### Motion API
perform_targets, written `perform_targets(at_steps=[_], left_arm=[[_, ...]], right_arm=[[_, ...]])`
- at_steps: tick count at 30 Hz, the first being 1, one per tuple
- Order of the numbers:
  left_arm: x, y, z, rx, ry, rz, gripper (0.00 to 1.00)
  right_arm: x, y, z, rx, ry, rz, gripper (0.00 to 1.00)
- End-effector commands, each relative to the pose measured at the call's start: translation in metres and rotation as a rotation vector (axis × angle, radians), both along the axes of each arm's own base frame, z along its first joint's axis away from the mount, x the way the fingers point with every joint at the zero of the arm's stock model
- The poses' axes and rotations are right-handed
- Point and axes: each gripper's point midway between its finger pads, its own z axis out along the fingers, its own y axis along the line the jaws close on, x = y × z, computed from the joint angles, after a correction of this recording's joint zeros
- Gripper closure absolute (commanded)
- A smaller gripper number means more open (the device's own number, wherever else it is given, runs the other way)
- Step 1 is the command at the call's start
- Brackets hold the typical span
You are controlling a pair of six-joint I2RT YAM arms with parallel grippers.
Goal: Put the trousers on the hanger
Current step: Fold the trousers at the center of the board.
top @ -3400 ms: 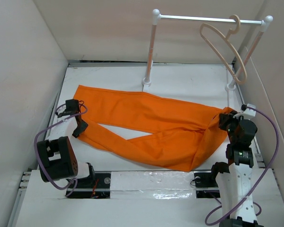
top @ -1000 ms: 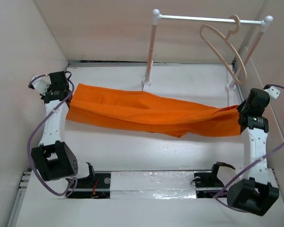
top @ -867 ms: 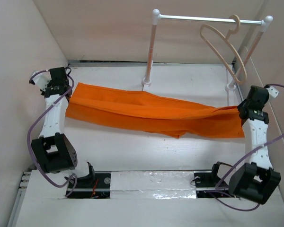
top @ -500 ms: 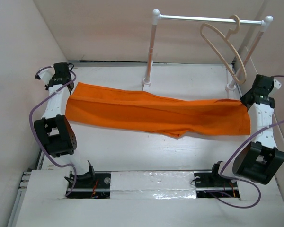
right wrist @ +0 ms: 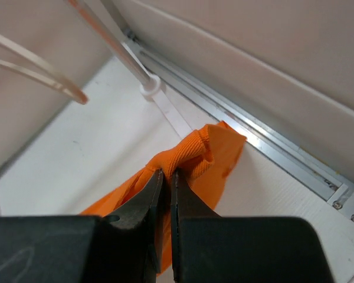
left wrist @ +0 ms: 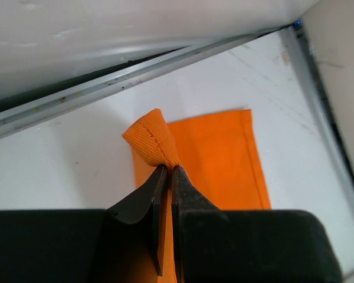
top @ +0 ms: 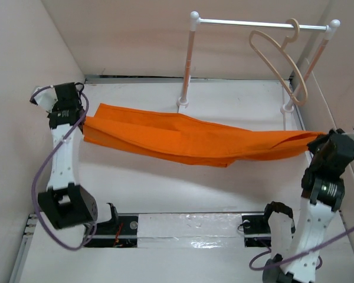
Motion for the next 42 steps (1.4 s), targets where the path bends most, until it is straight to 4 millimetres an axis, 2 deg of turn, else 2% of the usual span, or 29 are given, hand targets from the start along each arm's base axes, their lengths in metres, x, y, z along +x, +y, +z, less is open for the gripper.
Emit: perform_targets(at_steps=[1,2,3,4,5,7,8,11,14,17,18,20,23,25,26,27,31,33,34,35,36,37,38,39,40,41,42], left_arm=[[-0.042,0.000,0.041,0.019,-0.120,0.058,1.00],[-0.057,-0.003,0.034,0.017,-0.105,0.061,1.00],[-0.065,-0.003,0.030,0.021,-0.099,0.071,1.00],[-0.074,0.000,0.026,0.036,-0.089,0.099,1.00],[-0.085,0.000,0.016,0.036,-0.076,0.109,1.00],[-0.095,0.002,0.014,0.046,-0.072,0.140,1.00],[-0.099,0.004,0.015,0.048,-0.070,0.161,1.00],[-0.099,0.006,0.018,0.052,-0.067,0.182,1.00],[-0.092,0.006,0.011,0.051,-0.066,0.170,1.00],[-0.083,0.008,0.009,0.067,-0.069,0.150,1.00],[-0.080,0.009,0.009,0.074,-0.060,0.139,1.00],[-0.071,0.011,0.011,0.082,-0.050,0.131,1.00],[-0.053,0.013,0.018,0.087,-0.041,0.106,1.00],[-0.043,0.014,0.021,0.083,-0.038,0.096,1.00],[-0.034,0.016,0.015,0.083,-0.013,0.092,1.00],[-0.027,0.017,0.021,0.084,-0.025,0.087,1.00],[-0.005,0.019,0.006,0.089,0.014,0.067,1.00],[0.007,0.023,-0.004,0.100,0.040,0.067,1.00],[0.013,0.021,-0.004,0.112,0.046,0.060,1.00],[0.023,0.021,-0.008,0.119,0.061,0.054,1.00],[0.028,0.023,-0.009,0.127,0.071,0.059,1.00],[0.034,0.022,-0.010,0.139,0.084,0.051,1.00],[0.043,0.019,-0.022,0.139,0.115,0.037,1.00],[0.051,0.021,-0.017,0.144,0.103,0.038,1.00],[0.057,0.022,-0.018,0.148,0.109,0.036,1.00],[0.065,0.024,-0.029,0.148,0.130,0.032,1.00],[0.073,0.025,-0.027,0.150,0.122,0.029,1.00]], right_arm=[[-0.038,-0.001,0.014,-0.073,-0.044,-0.069,1.00],[-0.051,0.003,0.014,-0.090,-0.064,-0.079,1.00],[-0.059,0.004,0.004,-0.089,-0.031,-0.091,1.00],[-0.067,-0.002,-0.011,-0.097,0.014,-0.136,1.00],[-0.074,-0.003,-0.018,-0.103,0.028,-0.159,1.00],[-0.097,-0.016,-0.038,-0.109,0.101,-0.290,1.00],[-0.098,-0.010,-0.034,-0.113,0.068,-0.273,1.00],[-0.112,-0.015,-0.011,-0.151,0.058,-0.318,1.00],[-0.081,-0.004,-0.015,-0.142,0.070,-0.173,0.98],[-0.042,0.015,-0.057,-0.046,0.128,-0.011,0.97],[-0.034,0.016,-0.075,-0.023,0.156,0.003,0.97],[-0.023,0.017,-0.092,0.000,0.194,0.027,0.97],[-0.011,0.010,-0.100,-0.008,0.223,0.019,0.97],[0.002,0.007,-0.095,-0.004,0.222,0.021,0.97],[0.008,0.007,-0.096,0.009,0.238,0.031,0.97],[0.019,0.005,-0.106,0.031,0.279,0.036,0.98],[0.036,-0.015,-0.109,0.060,0.290,0.005,0.99],[0.046,-0.022,-0.105,0.073,0.266,0.007,0.99],[0.050,-0.031,-0.114,0.100,0.297,-0.008,1.00],[0.056,-0.031,-0.118,0.119,0.312,0.003,1.00],[0.064,-0.034,-0.114,0.128,0.315,0.001,1.00],[0.071,-0.039,-0.129,0.166,0.357,-0.006,1.00],[0.078,-0.039,-0.131,0.180,0.361,0.004,1.00],[0.087,-0.043,-0.124,0.175,0.340,0.003,1.00],[0.092,-0.045,-0.124,0.184,0.338,-0.003,1.00],[0.098,-0.050,-0.130,0.189,0.357,-0.010,1.00],[0.102,-0.053,-0.127,0.185,0.358,-0.013,1.00]])
